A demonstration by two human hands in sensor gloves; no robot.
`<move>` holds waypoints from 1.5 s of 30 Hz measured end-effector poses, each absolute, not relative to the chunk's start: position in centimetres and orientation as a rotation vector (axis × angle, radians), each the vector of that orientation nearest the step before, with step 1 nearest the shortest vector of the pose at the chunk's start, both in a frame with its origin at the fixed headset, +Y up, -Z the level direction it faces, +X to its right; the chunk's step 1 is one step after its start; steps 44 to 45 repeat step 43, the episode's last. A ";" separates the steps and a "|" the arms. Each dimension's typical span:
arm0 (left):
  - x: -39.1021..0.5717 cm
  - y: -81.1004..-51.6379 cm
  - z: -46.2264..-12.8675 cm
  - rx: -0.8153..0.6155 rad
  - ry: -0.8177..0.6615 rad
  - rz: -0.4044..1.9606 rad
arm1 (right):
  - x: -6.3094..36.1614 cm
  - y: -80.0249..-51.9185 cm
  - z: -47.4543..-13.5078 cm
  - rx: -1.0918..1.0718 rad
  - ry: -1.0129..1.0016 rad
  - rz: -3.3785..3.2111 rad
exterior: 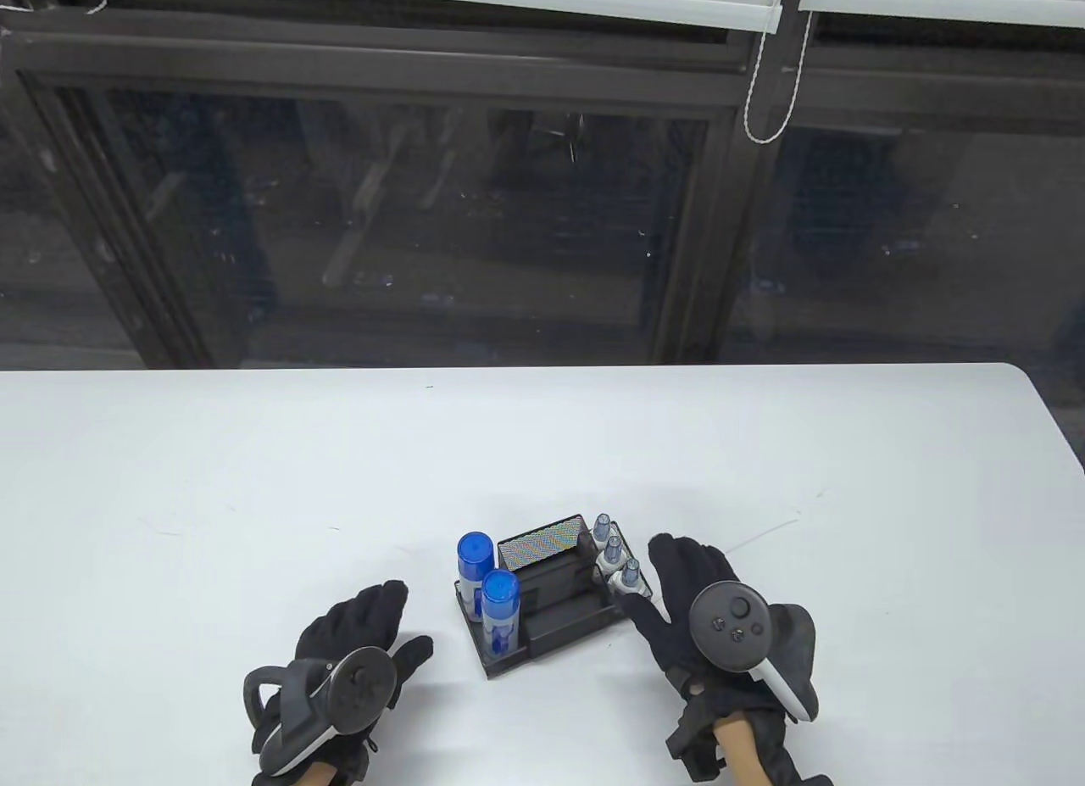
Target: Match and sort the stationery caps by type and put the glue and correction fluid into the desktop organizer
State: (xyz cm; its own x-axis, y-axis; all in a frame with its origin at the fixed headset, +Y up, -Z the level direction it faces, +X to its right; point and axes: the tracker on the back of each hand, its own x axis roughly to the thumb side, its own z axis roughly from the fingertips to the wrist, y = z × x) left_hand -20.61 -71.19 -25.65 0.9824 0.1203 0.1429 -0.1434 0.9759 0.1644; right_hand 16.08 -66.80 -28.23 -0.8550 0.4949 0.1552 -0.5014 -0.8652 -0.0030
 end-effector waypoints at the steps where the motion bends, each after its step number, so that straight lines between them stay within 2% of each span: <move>1: -20.6 -71.2 -25.6 0.177 -0.135 0.133 | 16.3 -66.9 -27.8 0.200 -0.066 2.611; 6: -20.4 -70.9 -25.5 0.191 -0.146 0.137 | 17.9 -68.8 -26.3 0.164 -0.075 2.677; 11: -20.3 -70.7 -25.3 0.201 -0.148 0.145 | 18.8 -71.4 -26.2 0.114 -0.015 2.689; 16: -20.4 -70.6 -25.3 0.201 -0.143 0.148 | 19.0 -72.7 -26.0 0.116 0.030 2.706; 25: -20.4 -70.6 -25.3 0.204 -0.141 0.152 | 19.8 -72.1 -25.6 0.052 -0.061 2.689; 45: -19.9 -70.8 -25.7 0.175 -0.165 0.161 | 19.4 -72.2 -25.6 0.096 -0.049 2.681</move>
